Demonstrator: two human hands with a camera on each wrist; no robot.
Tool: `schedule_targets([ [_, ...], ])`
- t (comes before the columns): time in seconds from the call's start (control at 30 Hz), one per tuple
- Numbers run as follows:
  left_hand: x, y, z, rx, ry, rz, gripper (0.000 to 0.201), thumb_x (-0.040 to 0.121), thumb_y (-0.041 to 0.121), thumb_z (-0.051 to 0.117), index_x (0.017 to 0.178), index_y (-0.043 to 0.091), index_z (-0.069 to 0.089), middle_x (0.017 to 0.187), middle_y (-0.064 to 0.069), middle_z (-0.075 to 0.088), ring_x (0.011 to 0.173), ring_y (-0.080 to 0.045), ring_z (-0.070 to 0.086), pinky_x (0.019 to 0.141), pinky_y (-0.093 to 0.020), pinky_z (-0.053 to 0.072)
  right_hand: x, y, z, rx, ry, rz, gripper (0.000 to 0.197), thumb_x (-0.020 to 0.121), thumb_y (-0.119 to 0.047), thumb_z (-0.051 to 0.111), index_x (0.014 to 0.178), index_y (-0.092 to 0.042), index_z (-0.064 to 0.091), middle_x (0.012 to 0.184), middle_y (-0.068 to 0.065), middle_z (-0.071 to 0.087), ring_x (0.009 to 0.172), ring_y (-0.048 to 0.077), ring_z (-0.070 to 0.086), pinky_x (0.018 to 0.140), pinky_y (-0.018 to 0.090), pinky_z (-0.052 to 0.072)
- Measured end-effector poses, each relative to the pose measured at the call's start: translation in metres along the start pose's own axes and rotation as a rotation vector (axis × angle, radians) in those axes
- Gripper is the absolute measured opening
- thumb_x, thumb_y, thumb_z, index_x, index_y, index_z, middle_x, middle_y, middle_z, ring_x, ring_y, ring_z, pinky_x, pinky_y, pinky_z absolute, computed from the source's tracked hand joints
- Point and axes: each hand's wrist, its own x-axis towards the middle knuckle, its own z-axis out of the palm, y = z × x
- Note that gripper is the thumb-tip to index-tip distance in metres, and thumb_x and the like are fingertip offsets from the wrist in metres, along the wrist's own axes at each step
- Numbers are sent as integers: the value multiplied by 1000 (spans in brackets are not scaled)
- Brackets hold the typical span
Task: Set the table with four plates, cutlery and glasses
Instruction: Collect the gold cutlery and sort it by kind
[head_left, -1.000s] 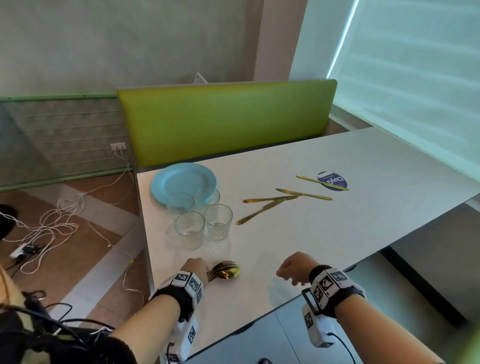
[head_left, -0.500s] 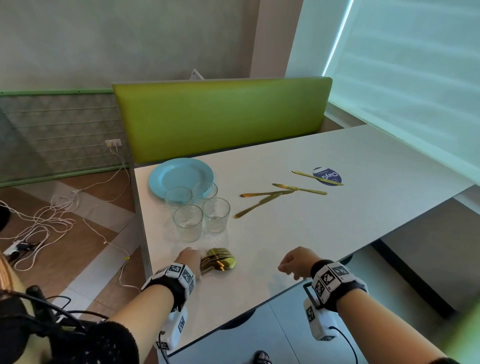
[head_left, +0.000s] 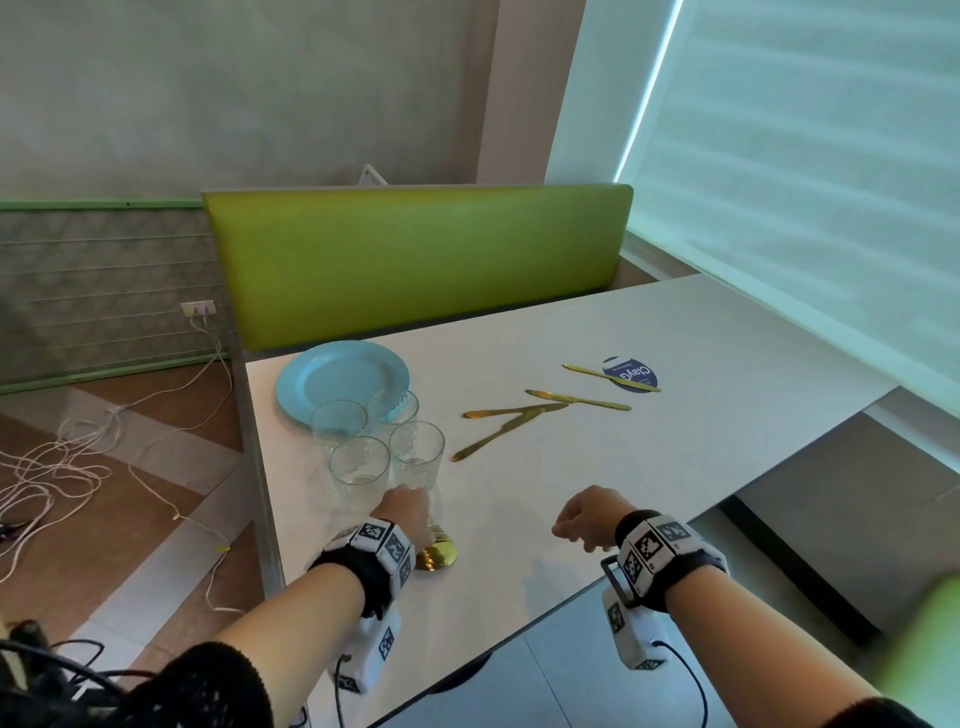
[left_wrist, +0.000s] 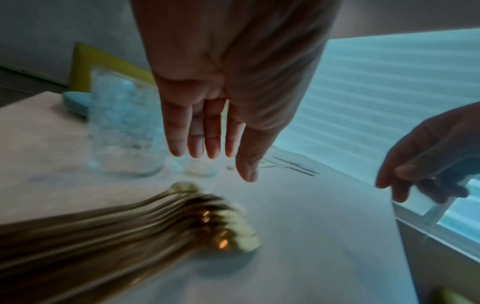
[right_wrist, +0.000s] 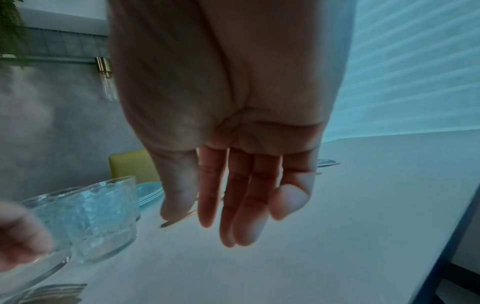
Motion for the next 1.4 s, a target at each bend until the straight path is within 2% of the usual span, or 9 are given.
schedule_targets([
  [0.13,18,39,-16,-107,23,134,39,88,22,58,124,9,53,133,-9,51,124,-22,48,100,-28,39,9,1,-20,-29,38,-14,13,89,-30,61,87,-17,62,61,-8,53,52,3,50,45,12,36],
  [0.43,94,121,-47,-270,-1,173,31,86,23,63,113,9,62,121,-6,61,114,-22,57,94,-27,45,79,38,-73,-13,50,14,13,88,-30,62,88,-17,66,64,-8,55,53,2,53,46,12,37],
  [0.57,142,147,-59,-283,14,127,8,86,20,62,81,19,56,81,6,54,93,-20,55,84,-26,46,131,64,-106,-3,50,31,25,89,-28,60,103,-10,70,66,-7,57,53,2,52,46,12,38],
  [0.63,161,155,-61,-293,13,93,7,84,19,61,82,19,55,81,5,53,87,-16,51,80,-25,45,154,75,-122,-28,23,44,27,90,-28,58,107,-9,68,66,-7,56,55,5,53,48,12,38],
  [0.77,196,161,-58,-326,5,18,20,83,17,60,69,25,49,86,4,54,86,-15,51,83,-25,46,206,89,-155,-83,0,57,34,91,-28,56,118,-9,64,100,2,65,86,16,56,65,18,43],
  [0.93,227,164,-51,-364,-22,-60,7,84,19,61,84,20,54,92,2,55,88,-15,53,88,-26,48,259,92,-185,-174,98,54,37,97,-21,45,129,-7,56,134,10,55,125,24,50,102,29,39],
  [1.1,247,167,-44,-369,-17,-98,7,84,17,60,84,20,54,90,3,55,87,-14,52,87,-24,48,308,92,-189,-295,194,45,32,93,-14,45,121,-8,59,118,9,63,111,25,58,81,28,48],
  [1.23,257,169,-44,-420,-16,-131,4,85,16,60,88,19,60,97,0,59,92,-17,57,87,-25,48,332,86,-185,-370,194,0,38,95,-12,42,131,-14,51,130,9,55,121,25,52,95,34,50],
  [1.4,266,165,-44,-428,-5,-197,21,86,20,61,105,13,64,113,-5,63,107,-20,61,89,-23,47,347,85,-180,-449,195,-9,33,95,-15,42,125,-16,56,124,8,58,113,23,58,87,32,50],
])
